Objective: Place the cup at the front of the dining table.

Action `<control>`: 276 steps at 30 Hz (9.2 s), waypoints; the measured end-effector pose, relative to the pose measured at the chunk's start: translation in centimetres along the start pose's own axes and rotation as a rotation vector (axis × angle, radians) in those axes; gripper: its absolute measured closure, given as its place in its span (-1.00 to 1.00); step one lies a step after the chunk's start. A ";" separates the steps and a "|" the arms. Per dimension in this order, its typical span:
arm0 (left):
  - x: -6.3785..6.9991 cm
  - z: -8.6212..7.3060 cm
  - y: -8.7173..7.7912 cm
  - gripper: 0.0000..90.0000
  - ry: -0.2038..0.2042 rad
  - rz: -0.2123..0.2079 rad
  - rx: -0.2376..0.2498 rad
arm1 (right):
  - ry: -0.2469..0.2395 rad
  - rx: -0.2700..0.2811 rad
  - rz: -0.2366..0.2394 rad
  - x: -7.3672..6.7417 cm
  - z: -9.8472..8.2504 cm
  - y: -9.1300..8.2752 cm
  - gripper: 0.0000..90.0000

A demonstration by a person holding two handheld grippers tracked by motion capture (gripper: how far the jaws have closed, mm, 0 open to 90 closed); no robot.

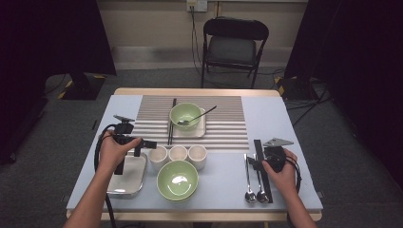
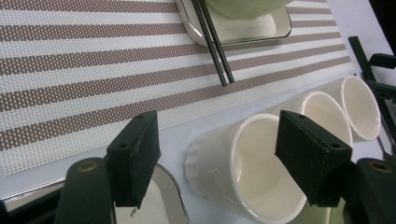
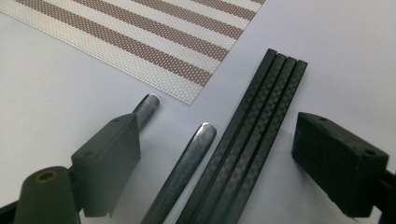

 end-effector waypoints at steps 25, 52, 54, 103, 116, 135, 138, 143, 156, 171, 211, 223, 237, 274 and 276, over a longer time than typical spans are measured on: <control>-0.1 -0.5 0.9 -0.31 0.058 0.045 -0.022 | -0.001 0.000 0.000 0.0 0.0 0.0 -0.68; 0.3 -0.8 1.7 -0.25 0.064 0.055 -0.045 | 0.000 0.001 0.000 0.0 0.0 0.0 -0.68; 0.2 -0.8 1.8 -0.25 0.066 0.056 -0.047 | 0.000 0.001 0.000 0.0 0.0 0.0 -0.69; 0.7 -1.0 3.0 0.23 0.074 0.109 -0.083 | -0.002 0.002 0.000 0.0 0.0 0.0 -0.68; 0.6 -1.2 3.1 0.48 0.071 0.138 -0.106 | -0.001 0.001 -0.001 0.0 0.0 0.0 -0.68; 0.3 -1.4 3.0 0.62 0.059 0.176 -0.118 | -0.002 0.002 0.001 0.0 0.0 0.0 -0.68; 0.1 -1.5 2.9 0.67 0.058 0.189 -0.118 | -0.002 0.002 0.001 0.0 0.0 0.0 -0.68; -0.2 -1.6 2.8 0.73 0.053 0.203 -0.113 | -0.002 0.002 0.001 0.0 0.0 0.0 -0.68; -0.4 -1.8 2.7 0.76 0.019 0.188 -0.095 | -0.001 0.002 0.001 0.0 0.0 0.0 -0.68; -0.8 -2.1 2.3 0.80 -0.050 0.168 -0.111 | -0.002 0.002 0.002 0.0 0.0 0.0 -0.69; -0.7 -1.0 -0.6 0.85 -0.097 0.094 -0.045 | -0.001 0.002 0.001 0.0 0.0 0.0 -0.68; -0.8 -0.5 -0.9 0.85 -0.111 0.096 -0.041 | -0.001 0.002 0.001 0.0 0.0 0.0 -0.68; -0.8 0.2 -1.1 0.85 -0.123 0.098 -0.032 | -0.002 0.002 0.001 0.0 0.0 0.0 -0.68; -0.9 1.9 -1.3 0.85 -0.139 0.085 -0.013 | 0.001 0.001 0.003 0.0 0.0 0.0 -0.68; -1.0 1.9 -1.3 0.85 -0.141 0.089 -0.015 | 0.002 0.001 0.003 0.0 0.0 0.0 -0.68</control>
Point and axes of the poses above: each handheld gripper's, and its own axes: y roughly forward along the jaws, z roughly out of its top, x roughly to its right, the point moved 9 cm from there along y, roughly forward along the jaws, and after that the axes turned 14 degrees about -x, right-handed, at the moved point
